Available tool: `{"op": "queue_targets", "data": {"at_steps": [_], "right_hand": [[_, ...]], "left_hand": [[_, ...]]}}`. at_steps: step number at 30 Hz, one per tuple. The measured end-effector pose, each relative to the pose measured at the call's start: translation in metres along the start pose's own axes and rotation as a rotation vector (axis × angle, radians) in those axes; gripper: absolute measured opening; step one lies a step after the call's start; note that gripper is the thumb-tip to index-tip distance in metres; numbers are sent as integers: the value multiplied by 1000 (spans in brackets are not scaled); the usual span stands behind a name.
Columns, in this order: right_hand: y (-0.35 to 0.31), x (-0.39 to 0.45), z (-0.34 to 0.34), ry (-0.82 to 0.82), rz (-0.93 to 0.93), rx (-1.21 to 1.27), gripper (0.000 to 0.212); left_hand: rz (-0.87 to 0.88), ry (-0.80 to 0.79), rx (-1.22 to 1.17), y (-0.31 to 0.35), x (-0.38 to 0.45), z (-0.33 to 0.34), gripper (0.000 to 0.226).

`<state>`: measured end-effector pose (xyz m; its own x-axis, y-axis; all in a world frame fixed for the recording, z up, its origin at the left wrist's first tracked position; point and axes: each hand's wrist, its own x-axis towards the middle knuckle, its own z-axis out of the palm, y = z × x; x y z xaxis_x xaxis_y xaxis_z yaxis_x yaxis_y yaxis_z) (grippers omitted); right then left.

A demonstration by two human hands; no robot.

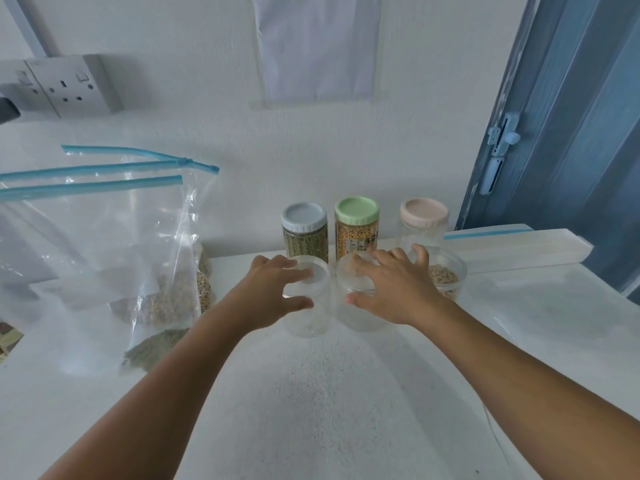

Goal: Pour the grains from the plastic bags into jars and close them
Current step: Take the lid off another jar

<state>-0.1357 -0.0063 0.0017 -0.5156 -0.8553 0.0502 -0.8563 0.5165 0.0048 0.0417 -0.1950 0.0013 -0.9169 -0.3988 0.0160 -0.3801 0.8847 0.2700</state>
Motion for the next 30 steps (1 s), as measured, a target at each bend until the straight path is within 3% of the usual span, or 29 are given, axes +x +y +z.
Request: {"op": "queue_targets", "data": {"at_steps": [10, 19, 22, 27, 30], "right_hand": [[-13, -52, 4, 44, 4, 96, 86], [-58, -82, 6, 44, -175, 208, 92], [-75, -80, 6, 49, -231, 207, 91], [-99, -70, 4, 12, -254, 228, 89], [-116, -60, 5, 3, -281, 246, 88]], "left_hand": [[8, 33, 27, -6, 8, 11, 66], [35, -7, 57, -4, 12, 3, 67], [28, -50, -67, -5, 0, -12, 74], [-74, 174, -269, -27, -55, -33, 80], [-140, 37, -358, -48, -102, -25, 87]]}}
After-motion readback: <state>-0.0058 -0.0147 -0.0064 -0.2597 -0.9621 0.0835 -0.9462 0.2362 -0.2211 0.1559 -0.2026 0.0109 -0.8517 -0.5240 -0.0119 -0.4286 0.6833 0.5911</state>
